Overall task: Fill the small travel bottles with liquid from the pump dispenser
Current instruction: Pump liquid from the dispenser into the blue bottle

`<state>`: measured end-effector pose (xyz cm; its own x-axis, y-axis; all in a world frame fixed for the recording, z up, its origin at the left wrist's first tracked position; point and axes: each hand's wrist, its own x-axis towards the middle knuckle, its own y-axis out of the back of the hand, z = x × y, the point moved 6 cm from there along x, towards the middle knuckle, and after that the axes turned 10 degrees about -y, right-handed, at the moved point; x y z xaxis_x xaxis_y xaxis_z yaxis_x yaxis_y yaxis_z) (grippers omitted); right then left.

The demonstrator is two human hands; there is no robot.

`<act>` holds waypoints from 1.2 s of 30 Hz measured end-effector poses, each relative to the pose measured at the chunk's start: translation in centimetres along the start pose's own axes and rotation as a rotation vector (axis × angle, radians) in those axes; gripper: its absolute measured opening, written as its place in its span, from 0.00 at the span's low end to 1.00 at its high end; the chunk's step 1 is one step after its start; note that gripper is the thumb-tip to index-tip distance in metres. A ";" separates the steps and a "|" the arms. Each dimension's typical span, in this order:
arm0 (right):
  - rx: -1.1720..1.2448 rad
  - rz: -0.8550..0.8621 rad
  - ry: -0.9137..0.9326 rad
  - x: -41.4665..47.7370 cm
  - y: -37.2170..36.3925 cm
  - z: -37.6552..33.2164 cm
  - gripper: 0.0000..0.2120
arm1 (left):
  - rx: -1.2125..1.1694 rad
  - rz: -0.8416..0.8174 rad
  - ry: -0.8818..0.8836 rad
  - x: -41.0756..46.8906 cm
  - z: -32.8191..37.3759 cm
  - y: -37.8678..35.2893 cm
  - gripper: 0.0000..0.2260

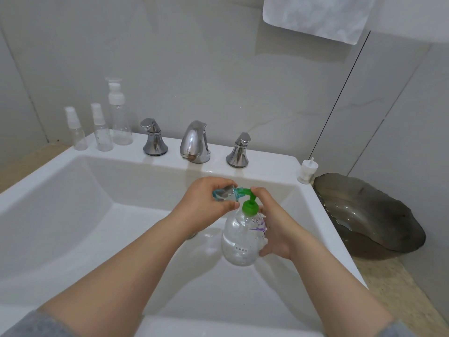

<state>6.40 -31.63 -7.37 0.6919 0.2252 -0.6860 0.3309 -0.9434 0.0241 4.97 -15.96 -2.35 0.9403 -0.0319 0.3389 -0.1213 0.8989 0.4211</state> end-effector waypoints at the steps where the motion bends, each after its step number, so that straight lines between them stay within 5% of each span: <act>1: 0.001 0.001 -0.004 0.1 0.0 0.0 0.22 | -0.004 0.004 -0.002 0.0 0.0 0.0 0.15; 23: 0.021 0.039 0.053 0.6 0.4 -0.1 0.15 | 0.008 -0.024 0.005 -0.3 -0.2 -0.3 0.14; 36: -0.012 0.024 0.066 0.9 0.0 0.1 0.21 | -0.035 -0.013 -0.027 -0.4 0.7 0.1 0.15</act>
<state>6.95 -31.41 -8.11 0.7405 0.2187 -0.6355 0.3213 -0.9457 0.0488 4.40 -16.17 -1.83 0.9326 -0.0553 0.3566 -0.0972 0.9132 0.3958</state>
